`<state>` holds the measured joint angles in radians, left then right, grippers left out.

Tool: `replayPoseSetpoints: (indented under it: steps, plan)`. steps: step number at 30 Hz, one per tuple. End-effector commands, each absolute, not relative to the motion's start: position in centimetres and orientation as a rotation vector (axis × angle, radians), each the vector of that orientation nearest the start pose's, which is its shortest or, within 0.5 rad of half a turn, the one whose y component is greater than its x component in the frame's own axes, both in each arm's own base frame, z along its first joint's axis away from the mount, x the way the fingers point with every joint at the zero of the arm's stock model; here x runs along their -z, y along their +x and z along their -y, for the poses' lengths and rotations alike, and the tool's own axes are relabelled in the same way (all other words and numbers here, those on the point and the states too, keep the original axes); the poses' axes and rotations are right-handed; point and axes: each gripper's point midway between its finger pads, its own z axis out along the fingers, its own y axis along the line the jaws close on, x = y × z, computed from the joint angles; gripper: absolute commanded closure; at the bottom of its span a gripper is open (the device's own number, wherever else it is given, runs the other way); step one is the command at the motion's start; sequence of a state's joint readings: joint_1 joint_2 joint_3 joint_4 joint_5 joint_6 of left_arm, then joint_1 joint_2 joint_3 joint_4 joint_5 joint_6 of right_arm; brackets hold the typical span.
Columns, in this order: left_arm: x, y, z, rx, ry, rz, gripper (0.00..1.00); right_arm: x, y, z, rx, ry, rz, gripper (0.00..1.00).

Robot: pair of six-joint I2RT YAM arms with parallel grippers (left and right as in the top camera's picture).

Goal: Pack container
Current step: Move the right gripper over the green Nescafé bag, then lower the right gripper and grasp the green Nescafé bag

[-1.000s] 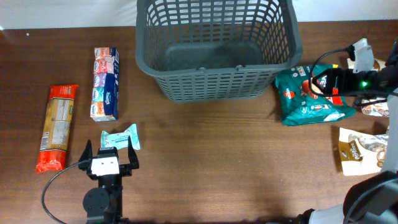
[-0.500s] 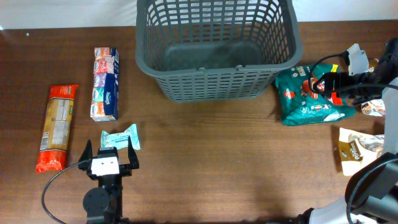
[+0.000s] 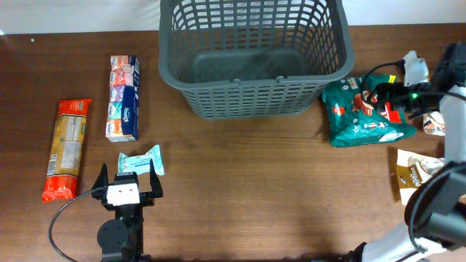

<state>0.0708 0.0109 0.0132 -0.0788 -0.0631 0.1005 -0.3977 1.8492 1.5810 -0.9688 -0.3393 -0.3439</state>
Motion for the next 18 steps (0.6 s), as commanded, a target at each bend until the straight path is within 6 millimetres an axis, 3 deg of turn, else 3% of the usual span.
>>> replayPoseSetpoints:
  steps: [1, 18]
  plan:
    - [-15.7, 24.4, -2.8, -0.172, -0.027, -1.649, 0.01, -11.9, 41.6, 10.8, -0.271, 0.011, -2.745, 0.01]
    - [-15.7, 24.4, -2.8, -0.172, -0.027, -1.649, 0.01, -9.9, 42.3, 9.2, -0.199, -0.121, -2.804, 0.01]
